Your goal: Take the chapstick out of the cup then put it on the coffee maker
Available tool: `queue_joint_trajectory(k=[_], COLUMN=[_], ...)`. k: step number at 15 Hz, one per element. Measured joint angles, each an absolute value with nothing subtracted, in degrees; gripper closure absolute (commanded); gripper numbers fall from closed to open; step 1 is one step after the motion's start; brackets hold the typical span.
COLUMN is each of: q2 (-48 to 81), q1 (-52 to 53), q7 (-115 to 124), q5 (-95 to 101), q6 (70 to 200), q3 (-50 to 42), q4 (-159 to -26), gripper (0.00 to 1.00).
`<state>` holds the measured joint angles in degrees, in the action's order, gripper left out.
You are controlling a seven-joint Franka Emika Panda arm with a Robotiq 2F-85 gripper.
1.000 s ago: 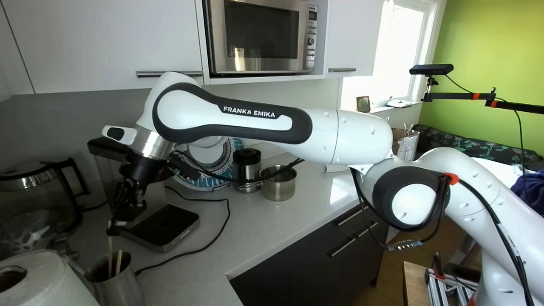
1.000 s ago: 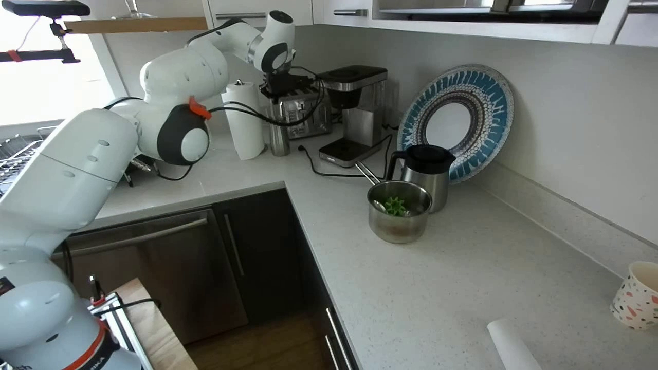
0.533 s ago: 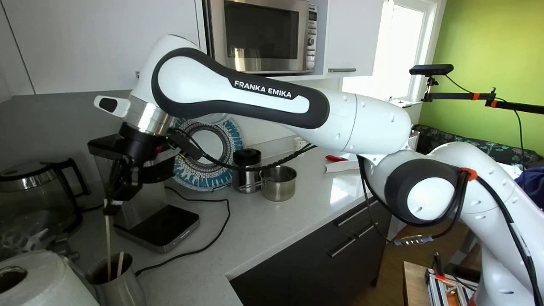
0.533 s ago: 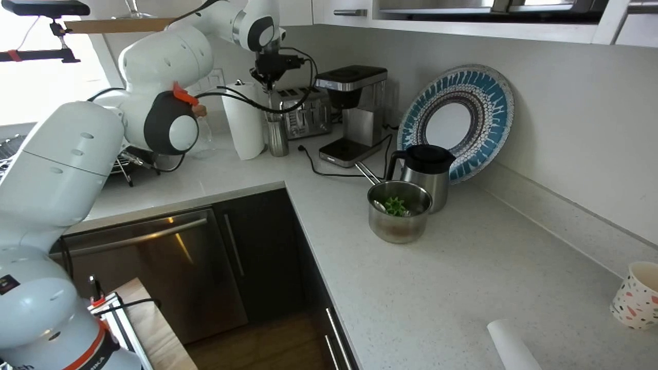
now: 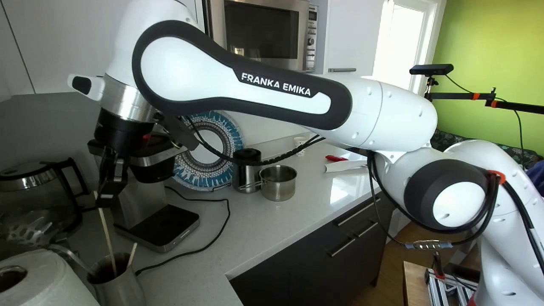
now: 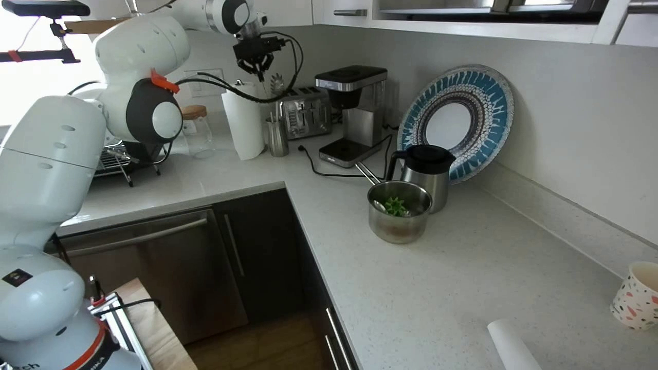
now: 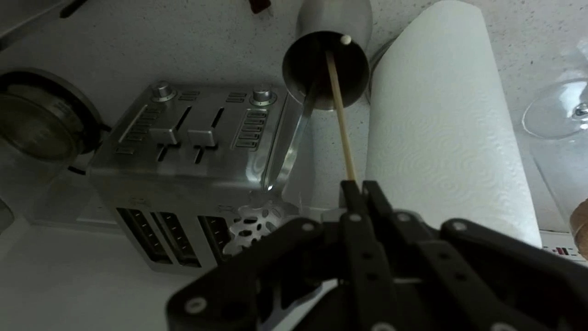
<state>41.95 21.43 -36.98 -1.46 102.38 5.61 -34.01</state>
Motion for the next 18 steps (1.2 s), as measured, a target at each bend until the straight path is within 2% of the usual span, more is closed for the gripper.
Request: queue_joint_trajectory(k=[9, 18], q2=[40.97, 41.49], q1=[31.75, 36.68], q7=[-20.03, -8.37], q5=[12.35, 22.91], q6=[99.95, 99.92], q3=[-2.64, -10.72], q4=[-32.24, -32.13], gripper=[0.99, 0.99])
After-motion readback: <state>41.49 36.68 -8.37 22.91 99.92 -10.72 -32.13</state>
